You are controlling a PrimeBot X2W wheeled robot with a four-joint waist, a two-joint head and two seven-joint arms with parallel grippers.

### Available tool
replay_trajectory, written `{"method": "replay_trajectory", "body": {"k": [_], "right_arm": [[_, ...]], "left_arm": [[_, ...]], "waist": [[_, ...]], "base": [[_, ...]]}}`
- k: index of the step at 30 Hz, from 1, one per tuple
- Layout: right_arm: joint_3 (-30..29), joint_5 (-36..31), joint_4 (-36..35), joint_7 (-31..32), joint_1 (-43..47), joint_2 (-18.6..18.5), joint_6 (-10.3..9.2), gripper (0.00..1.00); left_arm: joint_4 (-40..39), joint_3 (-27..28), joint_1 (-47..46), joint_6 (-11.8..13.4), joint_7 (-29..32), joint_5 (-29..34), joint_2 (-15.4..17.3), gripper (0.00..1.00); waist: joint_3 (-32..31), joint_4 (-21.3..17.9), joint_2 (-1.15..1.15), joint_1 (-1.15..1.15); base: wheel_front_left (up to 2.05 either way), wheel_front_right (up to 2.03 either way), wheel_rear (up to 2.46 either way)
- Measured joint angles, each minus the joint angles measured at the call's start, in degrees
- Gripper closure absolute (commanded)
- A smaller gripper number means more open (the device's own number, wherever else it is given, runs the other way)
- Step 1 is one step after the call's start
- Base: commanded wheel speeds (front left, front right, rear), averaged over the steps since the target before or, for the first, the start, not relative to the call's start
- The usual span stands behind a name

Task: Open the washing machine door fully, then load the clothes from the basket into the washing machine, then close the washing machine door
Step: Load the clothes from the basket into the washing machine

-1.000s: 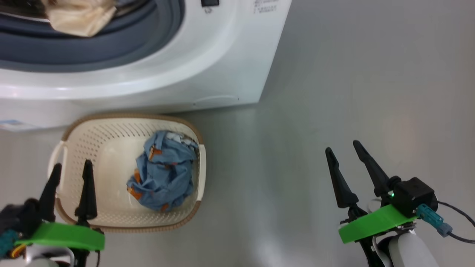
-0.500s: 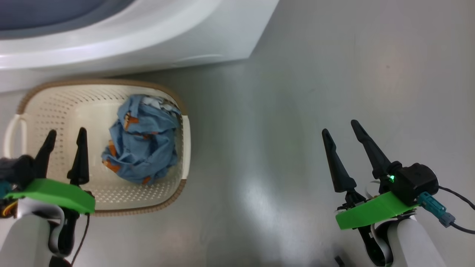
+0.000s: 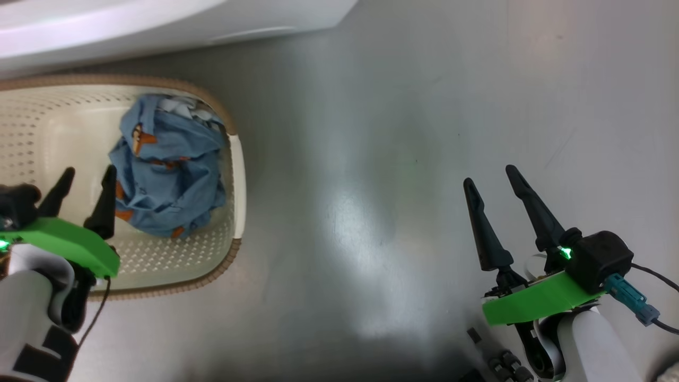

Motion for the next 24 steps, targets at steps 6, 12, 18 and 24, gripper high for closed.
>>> {"method": "replay_trajectory", "body": {"k": [6,12,18,24], "right_arm": [[0.6,0.7,-0.4,0.0,-0.5,0.0,0.0,0.0],[1.0,2.7,-0.6,0.0,-1.0,0.0,0.0,0.0],[1.7,3.9,-0.5,0.0,-1.2,0.0,0.0,0.0],[2.3,4.4,-0.4,0.0,-1.3,0.0,0.0,0.0]], "left_arm": [[3.4,-6.8,-4.1,0.0,1.8,-5.8,2.8,0.0],[3.6,-13.8,-6.1,0.0,4.8,-11.8,5.6,0.0],[2.7,-19.4,-7.3,0.0,6.6,-17.4,8.3,0.0],[0.8,-24.3,-9.4,0.0,8.1,-22.4,10.5,0.0]], "waist": [[2.9,-1.2,0.0,0.0],[5.1,-2.4,0.0,0.0],[6.1,-3.5,0.0,0.0],[7.3,-4.1,0.0,0.0]], "base": [[0.0,0.0,0.0],[0.0,0.0,0.0],[0.0,0.0,0.0],[0.0,0.0,0.0]]}}
